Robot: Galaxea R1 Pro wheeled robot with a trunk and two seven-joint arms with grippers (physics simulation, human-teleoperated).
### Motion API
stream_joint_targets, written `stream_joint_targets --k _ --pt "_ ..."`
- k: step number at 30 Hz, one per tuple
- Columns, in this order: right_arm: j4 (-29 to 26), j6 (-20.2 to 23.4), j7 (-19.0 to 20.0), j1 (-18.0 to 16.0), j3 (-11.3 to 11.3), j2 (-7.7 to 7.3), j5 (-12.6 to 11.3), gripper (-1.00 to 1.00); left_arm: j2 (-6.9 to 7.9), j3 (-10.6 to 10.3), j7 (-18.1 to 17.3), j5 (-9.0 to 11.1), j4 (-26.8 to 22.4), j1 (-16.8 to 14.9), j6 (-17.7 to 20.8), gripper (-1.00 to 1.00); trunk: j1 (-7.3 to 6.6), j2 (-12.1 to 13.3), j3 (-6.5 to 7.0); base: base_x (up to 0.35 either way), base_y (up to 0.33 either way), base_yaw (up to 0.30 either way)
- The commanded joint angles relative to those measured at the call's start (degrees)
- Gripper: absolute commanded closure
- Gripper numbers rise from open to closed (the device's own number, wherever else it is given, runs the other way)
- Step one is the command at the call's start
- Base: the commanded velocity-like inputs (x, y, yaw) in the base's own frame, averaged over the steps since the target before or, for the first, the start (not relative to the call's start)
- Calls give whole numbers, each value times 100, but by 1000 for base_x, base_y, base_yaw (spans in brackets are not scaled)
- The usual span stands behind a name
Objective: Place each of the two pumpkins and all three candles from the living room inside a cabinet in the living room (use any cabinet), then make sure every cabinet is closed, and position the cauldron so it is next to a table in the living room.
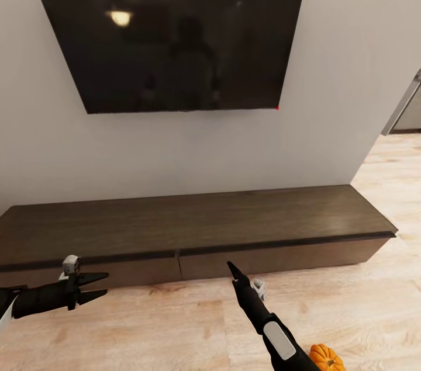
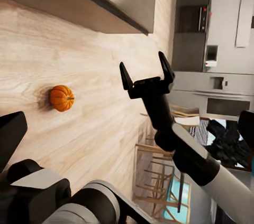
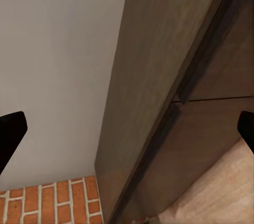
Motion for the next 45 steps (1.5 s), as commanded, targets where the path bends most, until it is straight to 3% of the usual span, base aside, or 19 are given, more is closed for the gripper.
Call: stream_joint_targets --k 1,5,9,11,14,21,24,27,45 --pt "-1 60 45 -2 -28 5 -55 -100 59 -1 -21 1 0 -2 65 -100 22 -44 -23 0 0 0" --pt "-2 62 100 7 -28 5 -55 -100 369 -2 -154 7 0 -3 76 -100 110 -204 -95 0 0 0" --pt "-2 66 199 15 -28 5 -55 -100 950 -12 -162 12 0 -2 76 -100 198 -365 -167 0 0 0" --pt "-3 64 213 17 -28 5 -55 -100 1150 -13 -162 16 0 -2 76 -100 242 -445 -203 0 0 0" --pt "-2 61 221 16 -28 5 -55 -100 1243 -10 -162 6 0 -6 76 -100 308 -565 -257 0 0 0" --pt "48 77 575 16 -63 5 -137 -100 1283 -9 -162 -16 0 -4 76 -100 461 -846 -382 0 0 0" --pt "267 77 667 8 -250 5 -656 -100 1278 -9 -162 -17 0 -5 79 -100 527 -966 -436 0 0 0" --pt "355 72 738 2 -316 5 -867 -100 1277 -9 -162 -17 0 -5 77 -100 593 -1087 -490 0 0 0" --pt "383 22 704 0 -378 5 -934 -100 1265 -8 -162 -10 0 -2 76 -100 989 -1809 -813 0 0 0"
